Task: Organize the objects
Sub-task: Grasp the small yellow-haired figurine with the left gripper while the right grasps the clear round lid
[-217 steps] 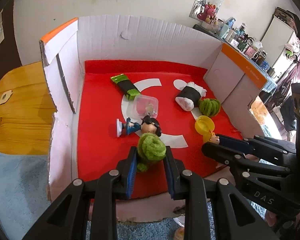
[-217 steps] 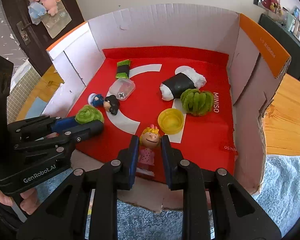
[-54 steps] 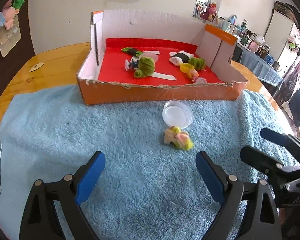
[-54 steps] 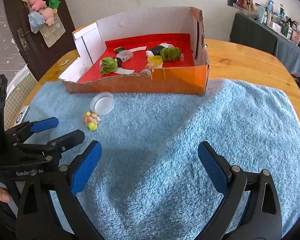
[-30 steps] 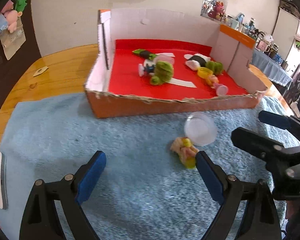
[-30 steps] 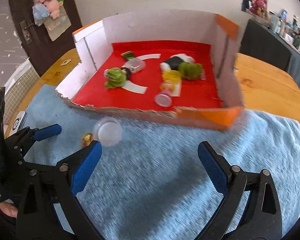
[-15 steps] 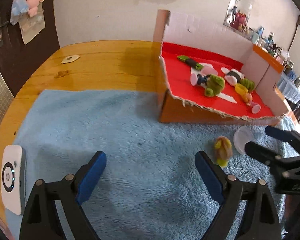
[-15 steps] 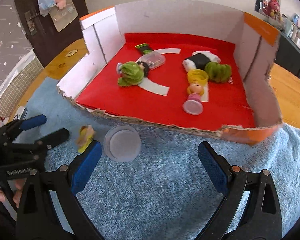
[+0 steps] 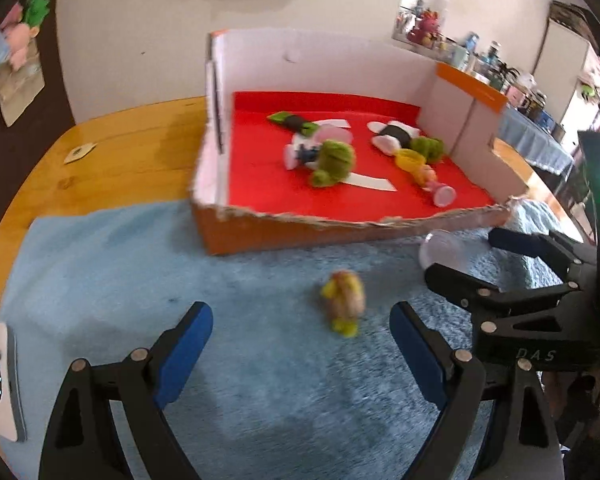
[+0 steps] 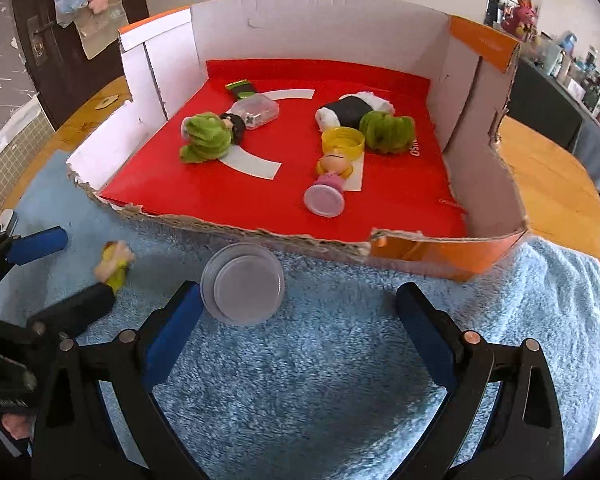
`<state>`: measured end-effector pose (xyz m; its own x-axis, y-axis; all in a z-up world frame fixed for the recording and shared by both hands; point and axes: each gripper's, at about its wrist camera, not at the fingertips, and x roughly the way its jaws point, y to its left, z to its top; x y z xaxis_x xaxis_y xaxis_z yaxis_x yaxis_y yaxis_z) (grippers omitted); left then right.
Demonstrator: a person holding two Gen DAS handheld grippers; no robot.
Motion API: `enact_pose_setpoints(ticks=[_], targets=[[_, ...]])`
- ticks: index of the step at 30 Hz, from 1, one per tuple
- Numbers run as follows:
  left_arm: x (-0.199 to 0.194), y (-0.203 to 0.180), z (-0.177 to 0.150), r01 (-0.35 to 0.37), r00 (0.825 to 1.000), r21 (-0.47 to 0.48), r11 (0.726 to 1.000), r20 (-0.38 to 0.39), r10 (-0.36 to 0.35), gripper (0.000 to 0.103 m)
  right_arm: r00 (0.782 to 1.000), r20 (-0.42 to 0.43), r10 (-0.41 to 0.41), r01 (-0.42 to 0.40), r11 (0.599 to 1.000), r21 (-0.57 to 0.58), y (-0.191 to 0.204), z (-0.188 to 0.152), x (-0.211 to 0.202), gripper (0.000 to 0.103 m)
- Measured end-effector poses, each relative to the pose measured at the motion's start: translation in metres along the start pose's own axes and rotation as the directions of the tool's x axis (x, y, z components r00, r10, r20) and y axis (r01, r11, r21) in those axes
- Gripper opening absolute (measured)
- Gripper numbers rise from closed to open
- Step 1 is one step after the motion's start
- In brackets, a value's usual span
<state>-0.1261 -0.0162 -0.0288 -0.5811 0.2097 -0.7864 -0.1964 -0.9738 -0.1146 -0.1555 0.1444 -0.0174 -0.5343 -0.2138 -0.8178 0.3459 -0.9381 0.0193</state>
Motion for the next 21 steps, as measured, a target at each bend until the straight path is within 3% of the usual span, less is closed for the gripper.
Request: enact_pose_setpoints(ticks=[1, 3, 8, 11, 12, 13, 16, 18, 21], targets=[[0.002, 0.000, 0.001, 0.002, 1.000, -0.002, 1.000, -0.003, -0.002, 0.091, 1.000, 0.003, 0.002, -0.002, 1.000, -0.003, 0.000, 0.000, -0.001, 0.098], [0.006, 0.002, 0.003, 0.012, 1.000, -0.019, 1.000, -0.015, -0.013, 0.080, 1.000, 0.009, -0.001, 0.001, 1.000, -0.017, 0.005, 0.003, -0.001, 0.097], [0.007, 0.005, 0.004, 0.007, 1.000, -0.025, 1.000, -0.005, -0.007, 0.064, 1.000, 0.008, 0.008, -0.008, 0.999, -0.048, 0.014, 0.004, 0.005, 0.081], [0.006, 0.001, 0.003, 0.007, 1.000, -0.016, 1.000, 0.005, -0.007, 0.052, 1.000, 0.023, 0.020, -0.019, 0.998, -0.059, 0.017, 0.006, 0.005, 0.057], [0.006, 0.000, 0.003, 0.014, 1.000, -0.012, 1.000, 0.007, -0.014, 0.045, 0.999, 0.026, 0.028, -0.026, 0.998, -0.056, 0.016, 0.006, 0.003, 0.044], [0.007, -0.002, 0.004, 0.021, 1.000, -0.006, 1.000, 0.005, -0.021, 0.041, 0.999, 0.026, 0.036, -0.035, 0.998, -0.052, 0.015, 0.006, 0.002, 0.039], [0.008, -0.009, 0.004, 0.017, 1.000, 0.016, 1.000, 0.003, -0.017, 0.034, 0.999, 0.019, 0.045, -0.044, 0.998, -0.048, 0.014, 0.006, 0.001, 0.039], [0.008, -0.011, 0.003, 0.035, 0.999, 0.017, 0.999, 0.001, -0.035, 0.019, 0.998, 0.021, 0.056, -0.055, 0.998, -0.037, 0.012, 0.005, -0.002, 0.039], [0.007, -0.012, 0.002, 0.041, 0.999, 0.015, 0.999, 0.001, -0.041, 0.018, 0.996, 0.029, 0.081, -0.080, 0.997, -0.020, 0.011, 0.001, -0.011, 0.039]])
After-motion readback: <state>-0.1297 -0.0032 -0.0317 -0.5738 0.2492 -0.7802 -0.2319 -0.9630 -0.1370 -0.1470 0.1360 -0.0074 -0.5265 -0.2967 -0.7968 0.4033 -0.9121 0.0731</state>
